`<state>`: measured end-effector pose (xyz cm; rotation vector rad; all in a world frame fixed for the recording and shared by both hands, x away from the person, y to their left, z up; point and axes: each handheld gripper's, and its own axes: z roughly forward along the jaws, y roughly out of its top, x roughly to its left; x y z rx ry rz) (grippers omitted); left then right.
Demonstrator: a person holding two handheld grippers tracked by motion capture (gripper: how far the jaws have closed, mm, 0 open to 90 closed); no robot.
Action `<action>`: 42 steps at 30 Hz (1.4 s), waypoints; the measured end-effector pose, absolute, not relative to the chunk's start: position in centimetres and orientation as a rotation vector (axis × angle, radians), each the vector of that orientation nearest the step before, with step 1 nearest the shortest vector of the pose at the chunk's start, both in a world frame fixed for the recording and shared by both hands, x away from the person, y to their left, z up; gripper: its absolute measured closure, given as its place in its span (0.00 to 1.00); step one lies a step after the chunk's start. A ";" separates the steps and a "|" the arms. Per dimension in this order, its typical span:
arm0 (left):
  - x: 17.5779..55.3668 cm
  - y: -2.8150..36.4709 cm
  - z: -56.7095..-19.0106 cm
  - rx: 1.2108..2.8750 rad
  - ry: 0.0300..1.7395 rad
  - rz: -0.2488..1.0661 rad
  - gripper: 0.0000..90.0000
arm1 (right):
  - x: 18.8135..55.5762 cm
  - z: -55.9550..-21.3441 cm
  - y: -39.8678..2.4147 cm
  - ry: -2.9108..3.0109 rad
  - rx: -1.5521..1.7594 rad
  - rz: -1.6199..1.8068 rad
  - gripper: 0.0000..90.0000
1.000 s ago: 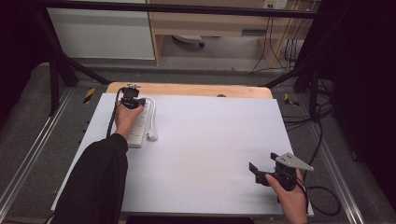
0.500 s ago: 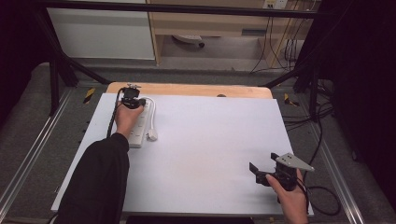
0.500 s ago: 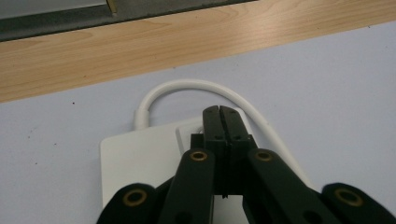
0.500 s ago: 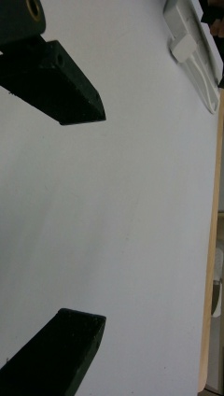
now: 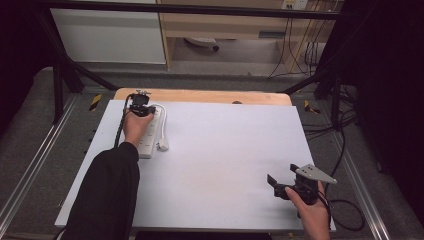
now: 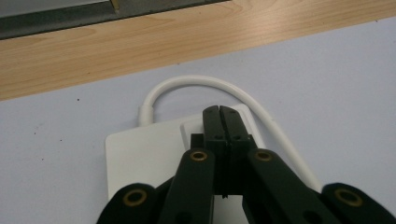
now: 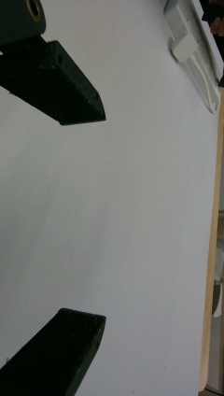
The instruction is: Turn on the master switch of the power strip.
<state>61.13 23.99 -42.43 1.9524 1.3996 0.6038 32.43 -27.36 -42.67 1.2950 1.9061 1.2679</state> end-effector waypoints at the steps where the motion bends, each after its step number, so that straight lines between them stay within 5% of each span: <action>1: 61.1 24.0 -42.4 1.951 1.401 0.602 1.00 | 32.4 -42.7 -27.4 1.906 1.296 1.268 0.05; 42: 61.0 23.7 -42.4 1.936 1.413 0.630 1.00 | 32.5 -42.8 -27.4 1.907 1.311 1.265 0.05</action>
